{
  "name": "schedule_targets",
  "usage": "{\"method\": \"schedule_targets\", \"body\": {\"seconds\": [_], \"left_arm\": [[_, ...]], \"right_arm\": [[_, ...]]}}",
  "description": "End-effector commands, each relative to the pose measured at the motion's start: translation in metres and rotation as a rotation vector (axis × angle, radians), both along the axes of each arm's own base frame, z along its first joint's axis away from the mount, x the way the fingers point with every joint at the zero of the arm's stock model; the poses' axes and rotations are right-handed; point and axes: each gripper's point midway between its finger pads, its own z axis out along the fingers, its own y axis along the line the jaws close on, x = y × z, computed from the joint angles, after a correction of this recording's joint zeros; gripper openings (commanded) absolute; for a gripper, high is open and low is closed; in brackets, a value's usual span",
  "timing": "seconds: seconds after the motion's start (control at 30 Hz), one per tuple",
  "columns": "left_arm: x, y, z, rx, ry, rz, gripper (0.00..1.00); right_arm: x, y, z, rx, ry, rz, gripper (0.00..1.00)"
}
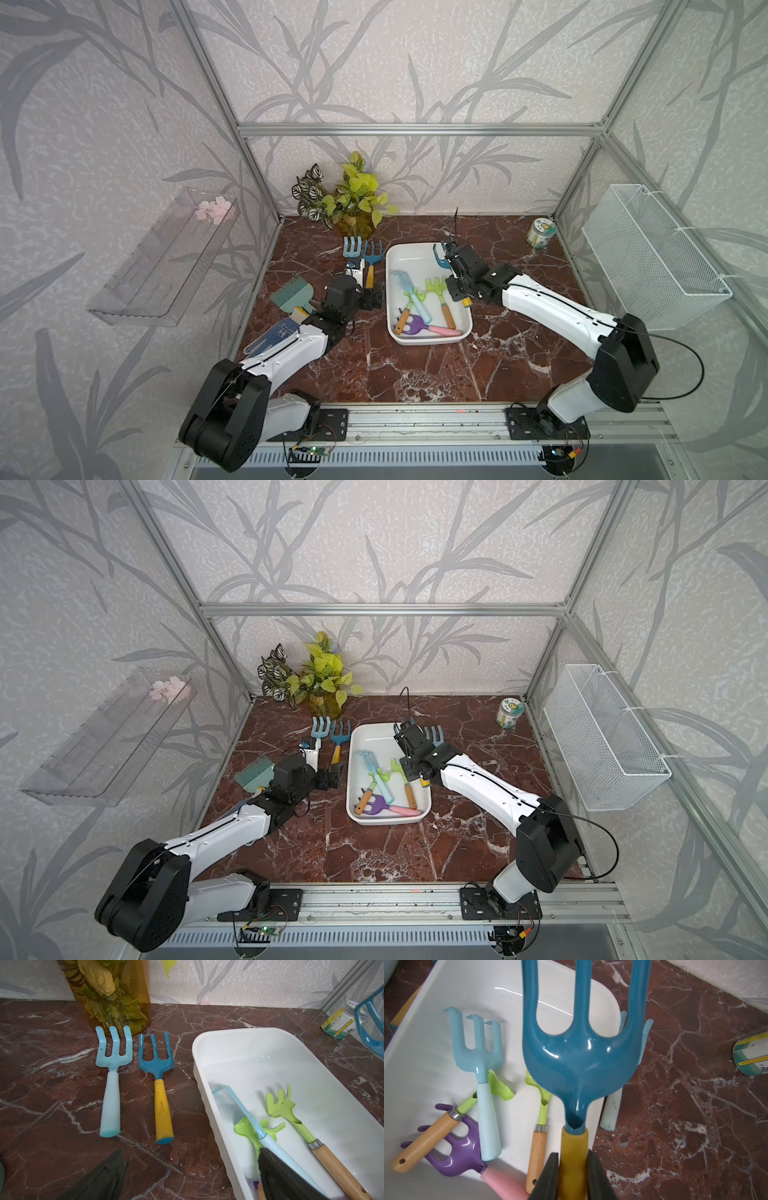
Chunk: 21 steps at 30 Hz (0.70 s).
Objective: Take the hand rake out of the storage box
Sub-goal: Pick up the rake from the storage box, then place the rake at the center of the board.
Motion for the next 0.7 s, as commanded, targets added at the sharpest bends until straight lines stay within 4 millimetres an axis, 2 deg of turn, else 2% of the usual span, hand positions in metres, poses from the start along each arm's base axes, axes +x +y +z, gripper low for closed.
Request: {"method": "schedule_targets", "body": {"seconds": [0.0, 0.33, 0.5, 0.67], "left_arm": [[0.006, -0.006, 0.016, -0.009, -0.038, -0.016, 1.00], [0.007, -0.006, 0.014, -0.007, -0.030, -0.018, 1.00], [0.008, -0.007, 0.013, -0.004, -0.027, -0.019, 1.00], [0.009, -0.008, 0.011, -0.001, -0.018, -0.021, 1.00]], "right_arm": [[0.015, -0.024, 0.010, -0.019, -0.056, -0.051, 0.09], [0.056, -0.088, -0.006, 0.053, -0.006, -0.190, 0.09], [0.078, -0.114, -0.036, 0.097, 0.064, -0.243, 0.09], [0.098, -0.127, -0.066, 0.088, 0.137, -0.261, 0.09]]}}
